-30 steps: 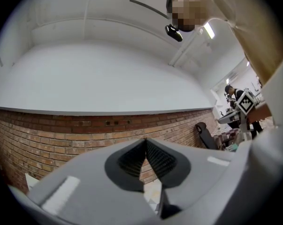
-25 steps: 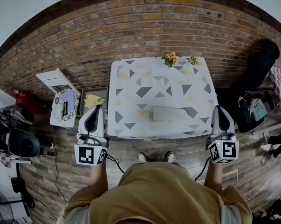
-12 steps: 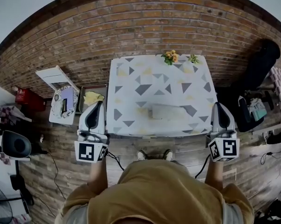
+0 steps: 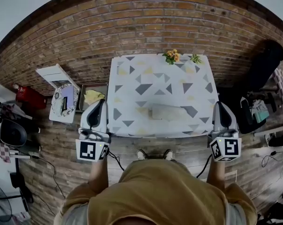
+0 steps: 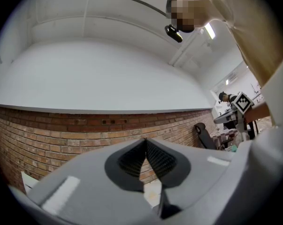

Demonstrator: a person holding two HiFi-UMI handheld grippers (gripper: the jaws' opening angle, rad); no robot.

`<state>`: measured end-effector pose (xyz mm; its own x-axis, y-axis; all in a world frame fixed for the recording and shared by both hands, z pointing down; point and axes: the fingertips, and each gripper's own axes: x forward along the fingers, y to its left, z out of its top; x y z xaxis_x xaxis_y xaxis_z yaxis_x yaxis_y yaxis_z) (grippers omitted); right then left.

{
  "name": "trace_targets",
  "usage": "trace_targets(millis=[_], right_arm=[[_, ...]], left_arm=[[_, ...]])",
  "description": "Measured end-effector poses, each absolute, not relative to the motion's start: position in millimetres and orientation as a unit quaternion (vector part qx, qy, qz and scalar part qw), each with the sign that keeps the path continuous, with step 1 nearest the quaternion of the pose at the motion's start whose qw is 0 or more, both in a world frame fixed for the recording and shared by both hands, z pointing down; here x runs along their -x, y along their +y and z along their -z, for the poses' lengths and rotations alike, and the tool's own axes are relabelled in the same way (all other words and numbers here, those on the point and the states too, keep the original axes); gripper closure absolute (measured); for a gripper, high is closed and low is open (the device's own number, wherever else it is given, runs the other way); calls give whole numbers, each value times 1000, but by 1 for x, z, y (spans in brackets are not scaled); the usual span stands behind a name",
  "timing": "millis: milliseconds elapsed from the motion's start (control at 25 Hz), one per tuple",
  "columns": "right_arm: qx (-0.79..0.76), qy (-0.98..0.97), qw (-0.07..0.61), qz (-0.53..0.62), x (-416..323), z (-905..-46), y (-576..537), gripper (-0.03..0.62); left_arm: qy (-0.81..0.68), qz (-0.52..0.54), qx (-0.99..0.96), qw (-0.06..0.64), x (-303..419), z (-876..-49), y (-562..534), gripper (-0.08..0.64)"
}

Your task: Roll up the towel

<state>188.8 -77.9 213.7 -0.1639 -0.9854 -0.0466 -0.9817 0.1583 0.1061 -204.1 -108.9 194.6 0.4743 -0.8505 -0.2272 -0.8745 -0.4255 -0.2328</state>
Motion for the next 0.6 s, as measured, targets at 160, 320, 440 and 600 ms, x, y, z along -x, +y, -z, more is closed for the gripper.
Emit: trace_targets(millis=[160,320,440,600], right_arm=[[-641,-765,18,58,-192,-212,-87,588],[-639,-767,17,59,-201,-212,-95,589],[-635,-770,12,63,-204,-212,-104,588],[-624,-779,2,65,-202,-211,-116,588]], left_arm=[[513,-39,842,162,196,-193,-117,497],[510,-40,843,167,184,-191,-122,497],[515,-40,839,171,181,-189,-124,497],[528,-37,831,173,183,-186,-125,497]])
